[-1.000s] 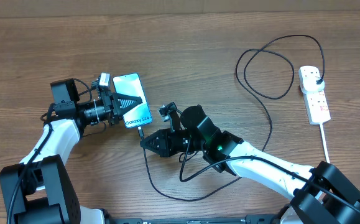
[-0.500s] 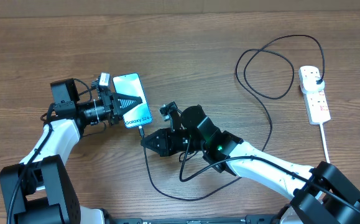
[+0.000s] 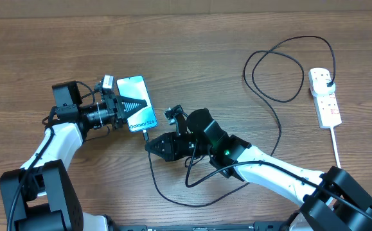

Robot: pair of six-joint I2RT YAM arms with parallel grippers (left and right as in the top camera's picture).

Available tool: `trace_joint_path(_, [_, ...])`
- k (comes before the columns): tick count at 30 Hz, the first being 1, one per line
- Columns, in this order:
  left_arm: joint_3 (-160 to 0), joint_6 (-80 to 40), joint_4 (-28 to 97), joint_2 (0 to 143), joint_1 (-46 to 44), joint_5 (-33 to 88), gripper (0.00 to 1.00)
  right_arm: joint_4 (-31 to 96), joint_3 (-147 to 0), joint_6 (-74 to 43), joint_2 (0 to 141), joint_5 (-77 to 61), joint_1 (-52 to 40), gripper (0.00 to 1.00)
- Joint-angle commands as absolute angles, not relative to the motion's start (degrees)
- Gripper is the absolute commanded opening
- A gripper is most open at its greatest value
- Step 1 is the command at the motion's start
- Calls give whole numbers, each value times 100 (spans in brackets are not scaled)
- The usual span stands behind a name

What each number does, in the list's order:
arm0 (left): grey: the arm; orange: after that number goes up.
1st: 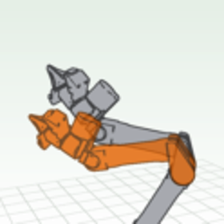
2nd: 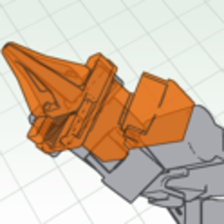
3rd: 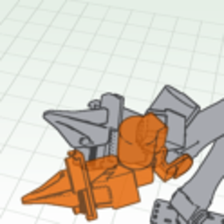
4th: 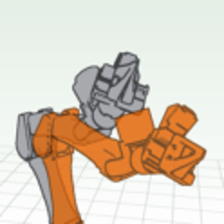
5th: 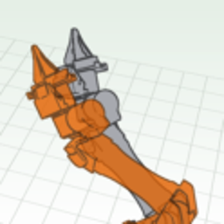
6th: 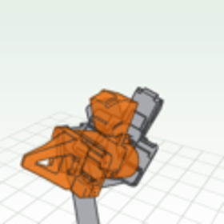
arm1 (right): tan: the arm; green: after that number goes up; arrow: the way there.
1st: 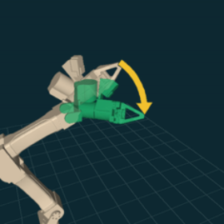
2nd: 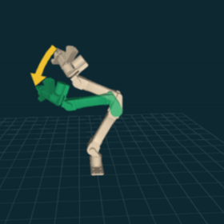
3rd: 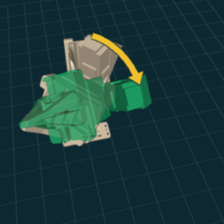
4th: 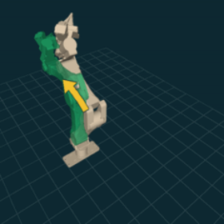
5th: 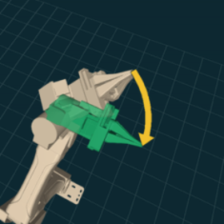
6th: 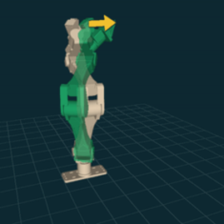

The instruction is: Plug charger to phone and switch on socket

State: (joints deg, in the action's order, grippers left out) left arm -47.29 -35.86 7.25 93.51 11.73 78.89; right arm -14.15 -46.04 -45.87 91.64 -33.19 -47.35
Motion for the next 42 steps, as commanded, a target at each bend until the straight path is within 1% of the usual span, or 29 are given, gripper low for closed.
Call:
trace_joint_path(1, [-4748, -3441, 696, 9223, 1160, 8114, 4, -1492, -4602, -4652, 9013, -3356, -4751, 4])
trace_joint_path(30, [-4748, -3291, 698, 9223, 1160, 8060, 4, -1514, -4602, -4781, 9011, -3393, -4742, 4])
trace_joint_path(36, [-4748, -3277, 698, 9223, 1160, 8064, 4, -1511, -4602, -4786, 9011, -3420, -4493, 4])
trace_joint_path(42, [-4748, -3280, 698, 9223, 1160, 8086, 4, -1507, -4602, -4801, 9013, -3417, -4460, 4])
